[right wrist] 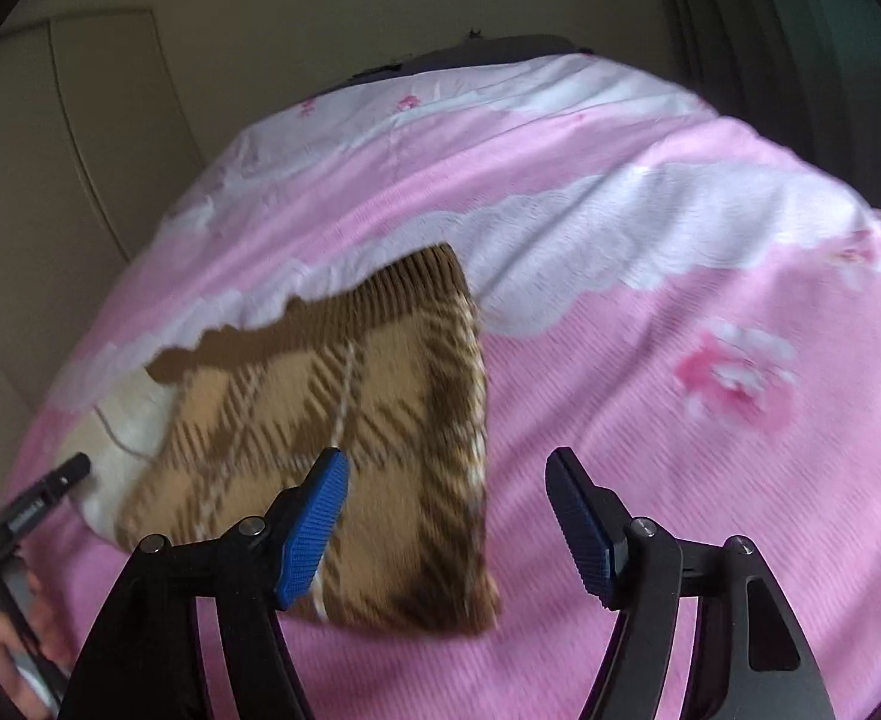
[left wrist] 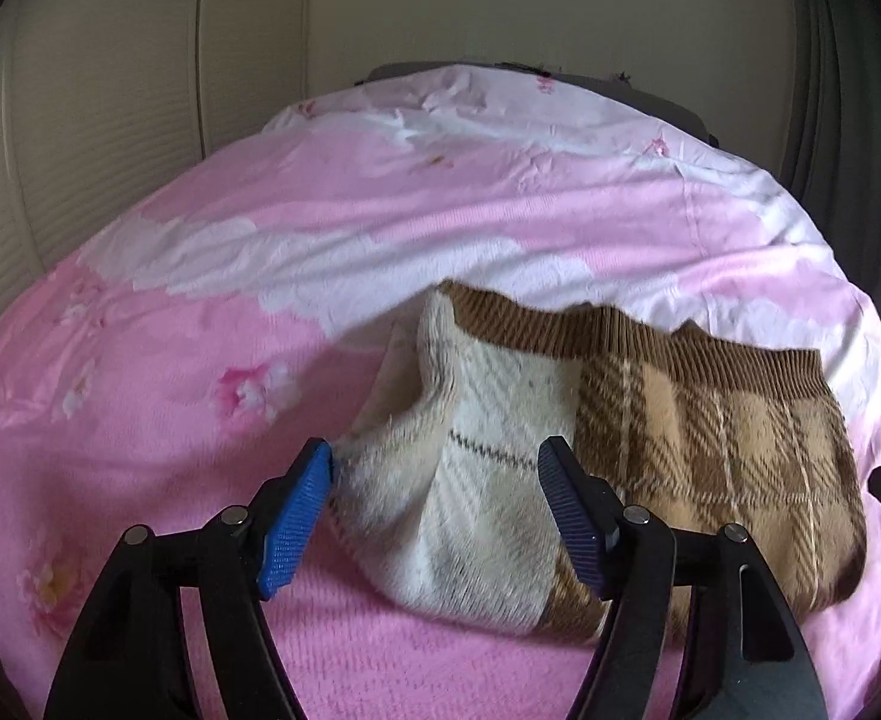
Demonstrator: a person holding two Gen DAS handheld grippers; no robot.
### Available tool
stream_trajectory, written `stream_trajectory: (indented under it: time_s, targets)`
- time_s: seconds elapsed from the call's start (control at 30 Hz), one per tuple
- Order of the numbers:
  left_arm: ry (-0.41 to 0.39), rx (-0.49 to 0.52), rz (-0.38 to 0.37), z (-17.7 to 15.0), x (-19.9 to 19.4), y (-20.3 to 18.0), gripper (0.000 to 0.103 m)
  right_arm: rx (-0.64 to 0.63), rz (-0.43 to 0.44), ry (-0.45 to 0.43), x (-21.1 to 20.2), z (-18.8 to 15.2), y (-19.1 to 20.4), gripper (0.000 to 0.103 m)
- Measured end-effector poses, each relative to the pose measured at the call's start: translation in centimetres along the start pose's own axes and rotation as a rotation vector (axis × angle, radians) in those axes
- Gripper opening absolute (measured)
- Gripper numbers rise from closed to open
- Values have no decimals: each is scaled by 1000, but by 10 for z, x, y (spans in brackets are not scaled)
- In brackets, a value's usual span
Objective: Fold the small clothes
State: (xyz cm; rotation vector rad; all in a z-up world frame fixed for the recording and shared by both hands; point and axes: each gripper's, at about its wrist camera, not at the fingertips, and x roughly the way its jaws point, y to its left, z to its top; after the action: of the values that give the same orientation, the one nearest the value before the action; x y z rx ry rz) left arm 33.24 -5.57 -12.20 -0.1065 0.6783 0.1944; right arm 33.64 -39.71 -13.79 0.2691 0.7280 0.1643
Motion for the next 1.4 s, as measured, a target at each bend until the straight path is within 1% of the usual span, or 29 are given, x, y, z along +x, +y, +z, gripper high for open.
stream_trajectory:
  time_s: [0.1,0.23,0.3,0.37,0.47,0.57,0.63,0.73,0.77,0.83,0.9,1.0,1.03,1.07,1.13,1.17,1.2,1.23,1.3,1.37,1.4]
  targets:
    - [-20,4,29,5,-4,-2,70,14,53,37,21,9,-8,69]
    - [-39,7,73,4,-13,-3,70,14,94,58,38,16,-14,69]
    - [-49,5,62,4,-16,-8,70,8,104,68,44,17,-18,69]
    - [-52,22,44,5,-16,-21,70,28,144,75,51,17,-22,69]
    - [-57,55,26,7,-12,-42,70,87,196,98,60,15,-33,69]
    - [-60,83,9,9,-6,-63,70,140,248,94,63,11,-45,70]
    - [-52,92,2,10,0,-73,71,167,282,97,65,10,-51,70]
    - [-27,101,-2,8,8,-82,71,170,334,125,74,12,-51,70]
    - [-21,103,-3,7,10,-84,71,164,367,146,80,13,-48,70]
    - [-15,109,-2,5,12,-85,71,162,403,172,89,14,-43,70]
    - [-11,116,0,3,13,-84,71,180,453,203,102,15,-40,70]
    - [-7,112,2,3,14,-77,71,216,505,220,114,17,-42,70]
    - [-6,106,1,4,13,-74,71,216,510,221,114,17,-41,70]
    - [-5,100,-1,5,13,-71,71,205,518,223,112,16,-39,70]
    - [-6,96,-5,7,11,-64,71,160,554,255,111,10,-32,70]
    - [-11,99,-3,7,11,-62,71,129,557,274,110,6,-26,66]
    - [-17,104,2,8,10,-59,71,114,535,282,113,5,-22,57]
    - [-16,103,2,8,10,-57,71,122,518,292,114,5,-21,51]
    - [-3,87,-13,9,9,-49,71,203,523,305,119,6,-24,37]
    - [3,85,-20,11,6,-41,71,243,513,297,115,9,-24,32]
    - [4,89,-18,12,4,-39,71,229,478,291,111,12,-18,31]
